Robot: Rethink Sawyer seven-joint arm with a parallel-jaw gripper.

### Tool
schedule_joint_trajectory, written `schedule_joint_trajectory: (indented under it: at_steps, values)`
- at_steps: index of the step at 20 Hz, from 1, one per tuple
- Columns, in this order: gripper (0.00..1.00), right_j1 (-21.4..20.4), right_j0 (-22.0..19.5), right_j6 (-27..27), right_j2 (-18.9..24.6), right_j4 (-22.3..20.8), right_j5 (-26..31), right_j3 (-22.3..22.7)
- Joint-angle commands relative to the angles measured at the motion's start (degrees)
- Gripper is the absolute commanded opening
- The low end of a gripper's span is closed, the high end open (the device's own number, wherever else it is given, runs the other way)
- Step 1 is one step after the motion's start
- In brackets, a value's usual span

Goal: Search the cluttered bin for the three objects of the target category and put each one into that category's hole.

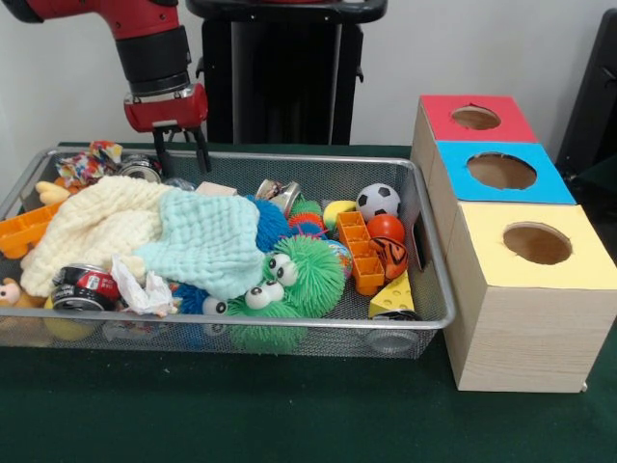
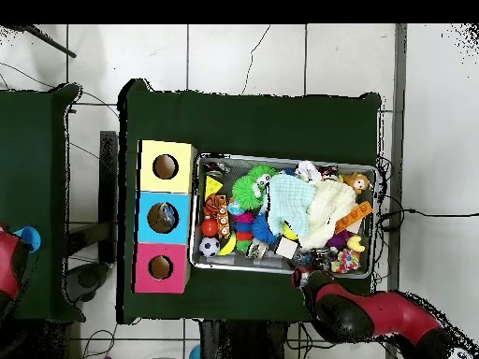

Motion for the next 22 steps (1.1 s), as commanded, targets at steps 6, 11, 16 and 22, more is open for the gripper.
schedule_joint_trajectory:
  at_steps: [6, 11, 16, 22]
  values:
    - [1.0, 0.54, 0.2, -17.94, 3.6, -4.9, 10.19, -3.61]
    - [1.0, -0.73, -0.95, -19.59, 5.17, -3.18, 12.11, -2.77]
    - [1.0, -3.05, -2.27, -22.05, 7.33, -1.99, 14.71, -2.0]
    - [1.0, -5.95, 2.3, -15.41, 4.57, -4.79, 14.01, -2.5]
